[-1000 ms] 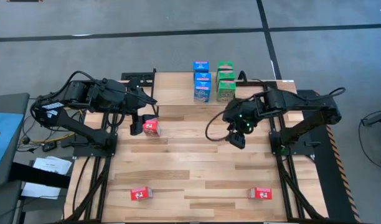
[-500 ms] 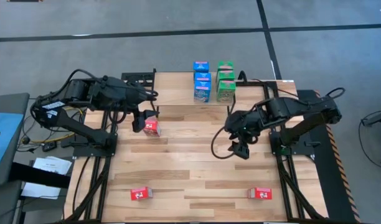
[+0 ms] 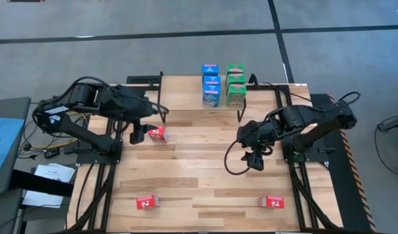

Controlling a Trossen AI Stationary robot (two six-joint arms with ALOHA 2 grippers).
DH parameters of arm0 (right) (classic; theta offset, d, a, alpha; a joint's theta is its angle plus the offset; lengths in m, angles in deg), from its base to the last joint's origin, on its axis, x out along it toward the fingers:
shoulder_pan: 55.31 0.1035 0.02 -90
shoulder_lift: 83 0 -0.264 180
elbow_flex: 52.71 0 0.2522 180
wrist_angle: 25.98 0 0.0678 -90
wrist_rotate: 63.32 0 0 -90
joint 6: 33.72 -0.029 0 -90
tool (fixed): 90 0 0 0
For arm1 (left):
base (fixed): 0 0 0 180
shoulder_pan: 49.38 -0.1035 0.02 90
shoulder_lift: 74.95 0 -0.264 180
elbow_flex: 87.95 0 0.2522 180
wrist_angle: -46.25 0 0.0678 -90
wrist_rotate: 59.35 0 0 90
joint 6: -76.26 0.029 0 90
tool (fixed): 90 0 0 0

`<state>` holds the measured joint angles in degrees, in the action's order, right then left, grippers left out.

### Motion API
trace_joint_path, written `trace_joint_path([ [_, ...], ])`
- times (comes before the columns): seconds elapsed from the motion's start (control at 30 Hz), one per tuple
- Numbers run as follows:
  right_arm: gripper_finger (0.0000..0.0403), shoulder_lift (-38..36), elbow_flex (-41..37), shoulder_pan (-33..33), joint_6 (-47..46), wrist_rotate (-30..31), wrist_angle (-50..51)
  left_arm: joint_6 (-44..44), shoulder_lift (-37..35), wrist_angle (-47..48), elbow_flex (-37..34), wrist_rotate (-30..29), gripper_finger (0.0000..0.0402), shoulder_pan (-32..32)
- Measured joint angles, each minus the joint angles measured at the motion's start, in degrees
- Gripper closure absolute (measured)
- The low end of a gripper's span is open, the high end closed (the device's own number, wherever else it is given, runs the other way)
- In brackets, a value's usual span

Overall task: Stack cereal on shelf
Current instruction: Put the top red cereal box on the shelf

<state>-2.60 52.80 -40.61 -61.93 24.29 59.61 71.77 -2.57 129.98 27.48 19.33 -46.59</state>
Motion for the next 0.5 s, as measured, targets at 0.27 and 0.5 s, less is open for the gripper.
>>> trace_joint_path([
  [0.27,0.0126,0.7,0.0,-0.1,2.3,2.3,-0.1,6.9,0.0,10.6,0.0,-3.7,0.0152,0.0],
  [0.5,0.0126,0.8,0.0,-0.1,3.2,5.7,-0.3,8.5,0.1,12.6,-0.5,-4.1,0.0152,0.0],
])
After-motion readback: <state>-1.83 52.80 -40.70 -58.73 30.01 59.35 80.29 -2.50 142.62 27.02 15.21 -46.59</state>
